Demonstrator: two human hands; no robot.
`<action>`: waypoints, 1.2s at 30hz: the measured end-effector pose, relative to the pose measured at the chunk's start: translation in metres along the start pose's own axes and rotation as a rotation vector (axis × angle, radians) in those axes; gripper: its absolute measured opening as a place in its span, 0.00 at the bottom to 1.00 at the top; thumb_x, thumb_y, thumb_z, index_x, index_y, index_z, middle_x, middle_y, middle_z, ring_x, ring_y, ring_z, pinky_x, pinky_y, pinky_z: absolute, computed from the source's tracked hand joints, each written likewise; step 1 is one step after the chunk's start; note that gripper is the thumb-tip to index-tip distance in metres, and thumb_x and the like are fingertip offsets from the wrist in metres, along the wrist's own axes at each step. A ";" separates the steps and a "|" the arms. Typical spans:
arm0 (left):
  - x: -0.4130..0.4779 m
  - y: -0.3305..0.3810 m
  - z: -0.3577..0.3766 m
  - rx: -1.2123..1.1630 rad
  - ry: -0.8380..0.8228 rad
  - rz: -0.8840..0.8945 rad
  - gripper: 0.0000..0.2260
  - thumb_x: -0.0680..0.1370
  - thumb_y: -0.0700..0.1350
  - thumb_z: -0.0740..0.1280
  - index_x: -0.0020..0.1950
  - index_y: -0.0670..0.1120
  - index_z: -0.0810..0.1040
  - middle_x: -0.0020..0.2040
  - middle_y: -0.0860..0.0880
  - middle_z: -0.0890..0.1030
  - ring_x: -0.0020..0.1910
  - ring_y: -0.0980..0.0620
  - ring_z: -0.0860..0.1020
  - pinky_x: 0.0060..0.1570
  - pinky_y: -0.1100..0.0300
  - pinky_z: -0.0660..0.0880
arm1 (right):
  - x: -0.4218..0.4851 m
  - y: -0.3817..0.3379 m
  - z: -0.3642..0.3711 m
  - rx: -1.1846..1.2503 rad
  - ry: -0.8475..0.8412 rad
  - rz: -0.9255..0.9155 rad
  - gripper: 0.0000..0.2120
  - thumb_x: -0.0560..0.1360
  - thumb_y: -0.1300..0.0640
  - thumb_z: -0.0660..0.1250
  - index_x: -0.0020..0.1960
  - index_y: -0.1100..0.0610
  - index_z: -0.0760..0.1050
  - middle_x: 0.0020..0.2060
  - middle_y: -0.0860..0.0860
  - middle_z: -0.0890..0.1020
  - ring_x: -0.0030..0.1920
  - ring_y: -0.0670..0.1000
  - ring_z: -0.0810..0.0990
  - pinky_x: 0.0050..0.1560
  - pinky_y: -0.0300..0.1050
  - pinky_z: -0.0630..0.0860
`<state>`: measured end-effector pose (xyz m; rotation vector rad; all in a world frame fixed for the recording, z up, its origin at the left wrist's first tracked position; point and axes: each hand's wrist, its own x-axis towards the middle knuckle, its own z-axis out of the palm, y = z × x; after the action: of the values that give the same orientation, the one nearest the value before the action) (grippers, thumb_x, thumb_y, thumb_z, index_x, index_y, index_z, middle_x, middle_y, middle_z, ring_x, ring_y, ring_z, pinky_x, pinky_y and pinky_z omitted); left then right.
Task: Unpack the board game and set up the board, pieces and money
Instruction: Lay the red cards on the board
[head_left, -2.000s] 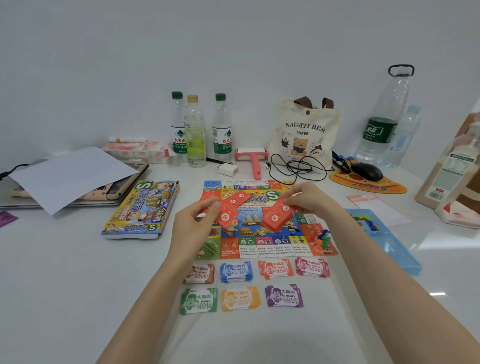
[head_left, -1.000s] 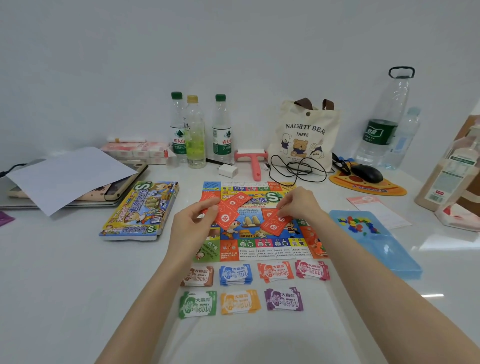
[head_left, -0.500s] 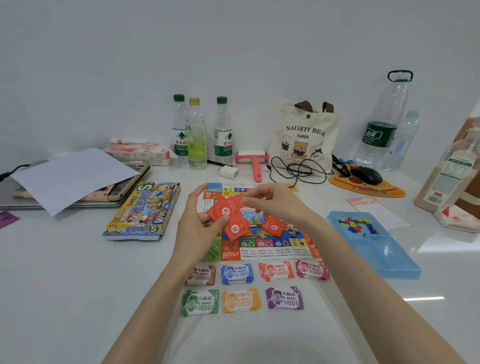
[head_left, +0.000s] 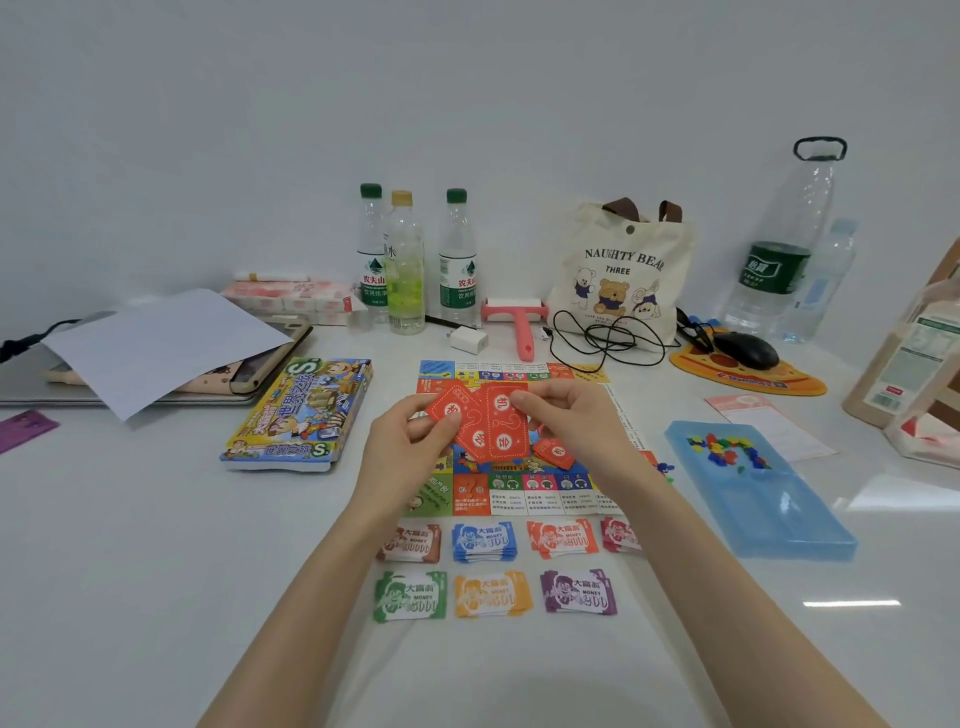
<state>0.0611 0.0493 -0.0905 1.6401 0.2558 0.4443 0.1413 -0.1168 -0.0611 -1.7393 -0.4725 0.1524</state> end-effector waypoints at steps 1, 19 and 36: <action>0.000 0.000 -0.001 -0.001 0.005 -0.003 0.13 0.78 0.45 0.68 0.61 0.43 0.75 0.41 0.48 0.86 0.41 0.56 0.83 0.46 0.61 0.77 | -0.001 0.000 -0.001 0.013 0.001 -0.001 0.04 0.75 0.58 0.70 0.42 0.55 0.81 0.29 0.43 0.82 0.29 0.38 0.77 0.34 0.30 0.74; -0.008 0.008 0.003 0.056 -0.028 0.046 0.04 0.76 0.44 0.71 0.49 0.49 0.80 0.38 0.49 0.86 0.36 0.60 0.83 0.38 0.69 0.76 | -0.014 -0.007 0.006 -0.041 -0.049 -0.018 0.09 0.80 0.57 0.63 0.51 0.57 0.81 0.34 0.43 0.82 0.29 0.35 0.77 0.33 0.28 0.72; -0.010 0.010 -0.002 0.014 0.036 -0.012 0.05 0.71 0.43 0.75 0.45 0.50 0.82 0.38 0.50 0.86 0.40 0.53 0.85 0.46 0.55 0.80 | -0.015 -0.006 -0.002 0.047 -0.024 0.014 0.01 0.75 0.59 0.70 0.46 0.56 0.78 0.36 0.47 0.86 0.36 0.41 0.83 0.35 0.33 0.75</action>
<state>0.0504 0.0452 -0.0817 1.6444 0.2960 0.4636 0.1276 -0.1238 -0.0570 -1.6966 -0.4714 0.1931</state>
